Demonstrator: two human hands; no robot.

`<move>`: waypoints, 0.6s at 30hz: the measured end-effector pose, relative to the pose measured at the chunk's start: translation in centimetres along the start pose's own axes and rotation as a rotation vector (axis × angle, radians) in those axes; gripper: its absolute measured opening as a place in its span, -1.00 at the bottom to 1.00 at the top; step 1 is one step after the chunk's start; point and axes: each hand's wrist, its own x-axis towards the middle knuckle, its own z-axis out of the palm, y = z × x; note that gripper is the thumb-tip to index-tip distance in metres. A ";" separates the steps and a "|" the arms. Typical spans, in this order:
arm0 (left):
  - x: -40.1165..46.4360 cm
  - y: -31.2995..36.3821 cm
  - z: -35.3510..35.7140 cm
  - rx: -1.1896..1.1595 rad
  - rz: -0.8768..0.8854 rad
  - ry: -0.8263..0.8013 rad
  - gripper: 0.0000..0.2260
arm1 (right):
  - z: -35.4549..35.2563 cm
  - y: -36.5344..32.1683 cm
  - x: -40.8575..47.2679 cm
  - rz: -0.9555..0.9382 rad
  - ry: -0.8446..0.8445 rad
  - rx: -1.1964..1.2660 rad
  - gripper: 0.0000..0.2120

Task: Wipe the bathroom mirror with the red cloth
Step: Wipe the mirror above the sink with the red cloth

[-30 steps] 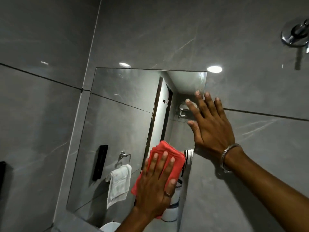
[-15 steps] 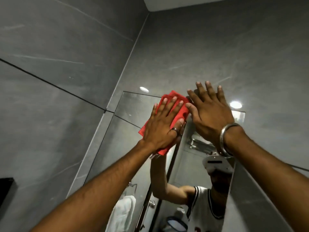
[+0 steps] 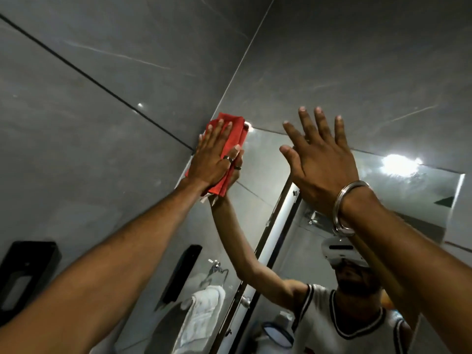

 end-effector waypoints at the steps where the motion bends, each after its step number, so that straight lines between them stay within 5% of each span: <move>1: -0.9 -0.2 0.1 -0.002 -0.003 -0.001 -0.36 | 0.3 -0.4 -0.4 -0.016 0.023 0.011 -0.36; 7: -12.0 -2.7 0.3 0.029 -0.005 -0.071 -0.30 | 3.3 -4.6 -5.4 -0.052 0.024 0.095 -0.38; 18: -32.0 -3.5 -1.9 -0.130 -0.159 -0.315 -0.33 | -0.7 -13.5 -18.1 -0.039 -0.333 0.476 -0.39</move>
